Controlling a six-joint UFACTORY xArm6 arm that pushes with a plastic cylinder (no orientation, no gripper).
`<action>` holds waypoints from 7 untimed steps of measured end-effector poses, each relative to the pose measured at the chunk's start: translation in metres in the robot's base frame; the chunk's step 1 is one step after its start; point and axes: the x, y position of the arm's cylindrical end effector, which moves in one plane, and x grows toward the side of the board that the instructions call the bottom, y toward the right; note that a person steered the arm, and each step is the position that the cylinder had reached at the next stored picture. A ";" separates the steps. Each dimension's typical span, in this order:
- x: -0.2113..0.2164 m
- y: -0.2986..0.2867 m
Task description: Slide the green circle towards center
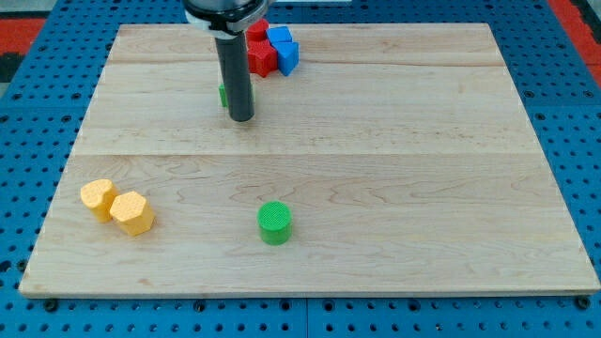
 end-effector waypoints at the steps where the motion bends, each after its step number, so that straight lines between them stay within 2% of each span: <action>1: -0.024 -0.016; 2: -0.052 0.000; 3: -0.013 0.034; 4: 0.052 0.119; 5: 0.148 0.148; 6: 0.209 0.078; 7: 0.164 0.018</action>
